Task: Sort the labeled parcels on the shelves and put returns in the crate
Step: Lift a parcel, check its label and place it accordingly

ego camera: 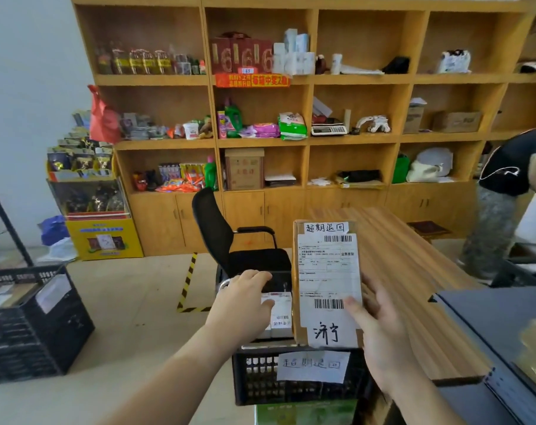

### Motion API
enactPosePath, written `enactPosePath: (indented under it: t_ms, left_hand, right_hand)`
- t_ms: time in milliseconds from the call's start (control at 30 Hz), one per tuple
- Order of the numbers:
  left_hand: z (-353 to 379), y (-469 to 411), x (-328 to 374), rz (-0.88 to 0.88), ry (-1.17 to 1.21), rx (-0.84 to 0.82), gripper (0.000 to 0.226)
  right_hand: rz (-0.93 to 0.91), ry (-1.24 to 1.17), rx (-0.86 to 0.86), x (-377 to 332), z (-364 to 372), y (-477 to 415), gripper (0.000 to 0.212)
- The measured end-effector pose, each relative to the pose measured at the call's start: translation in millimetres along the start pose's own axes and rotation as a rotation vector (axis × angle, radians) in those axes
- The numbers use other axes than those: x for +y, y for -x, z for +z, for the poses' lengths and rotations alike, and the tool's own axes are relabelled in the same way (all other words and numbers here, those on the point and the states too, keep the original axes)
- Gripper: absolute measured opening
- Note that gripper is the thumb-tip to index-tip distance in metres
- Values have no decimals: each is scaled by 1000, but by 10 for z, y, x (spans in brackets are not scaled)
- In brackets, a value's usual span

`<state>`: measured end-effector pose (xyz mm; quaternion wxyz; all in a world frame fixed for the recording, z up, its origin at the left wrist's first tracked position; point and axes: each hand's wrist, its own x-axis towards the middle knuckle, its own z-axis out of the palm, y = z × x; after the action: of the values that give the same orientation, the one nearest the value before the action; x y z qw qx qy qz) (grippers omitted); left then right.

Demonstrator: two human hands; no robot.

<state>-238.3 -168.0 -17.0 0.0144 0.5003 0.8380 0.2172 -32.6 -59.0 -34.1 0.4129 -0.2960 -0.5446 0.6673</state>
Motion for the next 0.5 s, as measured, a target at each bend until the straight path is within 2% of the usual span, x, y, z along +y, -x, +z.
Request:
enactPosePath:
  t_ms: [133,400,500]
  left_hand:
    - [295,-533,-142,-77,24,-51,57]
    - [1171,-1017,-594,-262,149,-250,55]
    - [1458,-1138,-760,-273,192,-320,52]
  right_hand:
    - [72,3,-21,257,-21,-703,41]
    - [270,140,-51,1016,-25,-1619,42]
    - [359,179,-33,1275,9,-1835,43]
